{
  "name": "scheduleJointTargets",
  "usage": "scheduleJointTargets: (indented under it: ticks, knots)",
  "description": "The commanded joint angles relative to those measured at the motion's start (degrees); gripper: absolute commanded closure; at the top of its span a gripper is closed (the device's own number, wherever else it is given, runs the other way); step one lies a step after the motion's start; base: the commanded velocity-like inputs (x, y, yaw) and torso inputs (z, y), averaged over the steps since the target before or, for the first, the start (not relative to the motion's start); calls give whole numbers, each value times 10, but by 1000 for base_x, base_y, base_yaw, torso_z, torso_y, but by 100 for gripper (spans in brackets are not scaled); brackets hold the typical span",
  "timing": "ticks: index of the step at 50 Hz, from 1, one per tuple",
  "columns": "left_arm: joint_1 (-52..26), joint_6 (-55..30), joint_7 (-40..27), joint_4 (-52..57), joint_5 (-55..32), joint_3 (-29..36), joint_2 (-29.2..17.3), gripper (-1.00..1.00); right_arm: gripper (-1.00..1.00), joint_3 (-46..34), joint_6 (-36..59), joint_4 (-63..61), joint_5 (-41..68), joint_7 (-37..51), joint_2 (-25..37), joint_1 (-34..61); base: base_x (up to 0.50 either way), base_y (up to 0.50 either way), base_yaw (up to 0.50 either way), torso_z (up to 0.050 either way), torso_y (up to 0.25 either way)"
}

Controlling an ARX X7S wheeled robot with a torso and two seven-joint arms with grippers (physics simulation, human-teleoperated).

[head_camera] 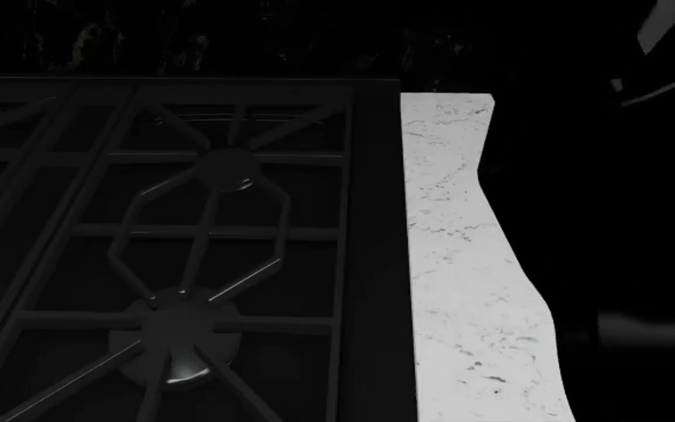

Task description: Press the stop button on the microwave

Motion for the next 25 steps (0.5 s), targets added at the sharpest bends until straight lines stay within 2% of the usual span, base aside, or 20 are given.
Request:
scheduleJointTargets:
  ticks: [1,18,25]
  knots:
    - [-28,11,2,545,-5,57,24,-100,100,-10,-19,1,-29,35,10,-19,0,-6,-6,0,0]
    - [-28,11,2,545,-5,57,24,-100,100,-20,-21,8,-26,23,-8,8,1,-4,-4,2,2]
    - [-28,11,2,545,-5,57,24,-100,100,-43,-77,99,-74,-19,-13,16,0,-4,-4,1,3]
